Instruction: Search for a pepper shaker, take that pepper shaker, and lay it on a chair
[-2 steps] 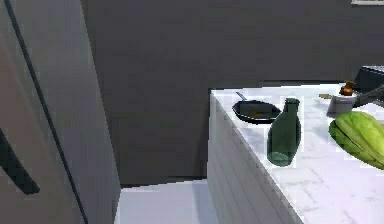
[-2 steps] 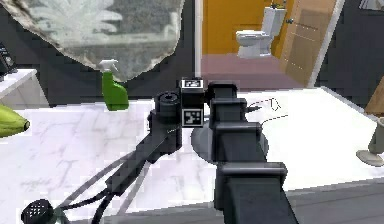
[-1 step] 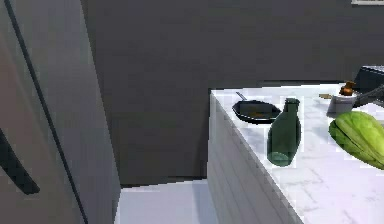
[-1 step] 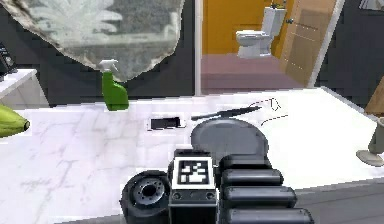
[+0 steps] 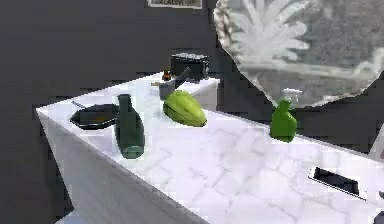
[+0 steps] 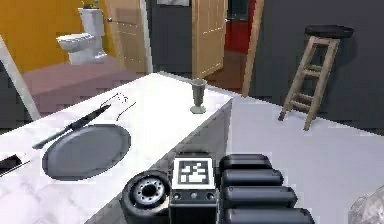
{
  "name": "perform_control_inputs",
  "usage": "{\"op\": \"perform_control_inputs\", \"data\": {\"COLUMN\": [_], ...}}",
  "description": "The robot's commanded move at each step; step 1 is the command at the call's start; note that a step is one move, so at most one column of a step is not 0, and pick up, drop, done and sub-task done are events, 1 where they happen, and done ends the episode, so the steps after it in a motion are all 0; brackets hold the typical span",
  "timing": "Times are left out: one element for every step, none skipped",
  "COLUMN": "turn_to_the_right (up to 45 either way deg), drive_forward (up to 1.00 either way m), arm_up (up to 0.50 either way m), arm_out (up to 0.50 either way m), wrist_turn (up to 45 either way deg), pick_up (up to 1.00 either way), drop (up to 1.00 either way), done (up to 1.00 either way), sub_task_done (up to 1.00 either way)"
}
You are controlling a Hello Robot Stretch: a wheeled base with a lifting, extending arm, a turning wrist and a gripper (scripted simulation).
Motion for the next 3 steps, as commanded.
{"op": "perform_control_inputs", "data": {"turn_to_the_right": [45.0, 45.0, 42.0], "drive_forward": [0.0, 0.0, 0.0], "arm_up": [0.0, 0.0, 0.0], "arm_out": [0.0, 0.0, 0.0], "wrist_turn": [0.0, 0.0, 0.0], "pick_up": [0.0, 0.0, 0.0], "drop": [0.0, 0.0, 0.0], "done": [0.0, 0.0, 0.0], "sub_task_done": [0.0, 0.0, 0.0]}}
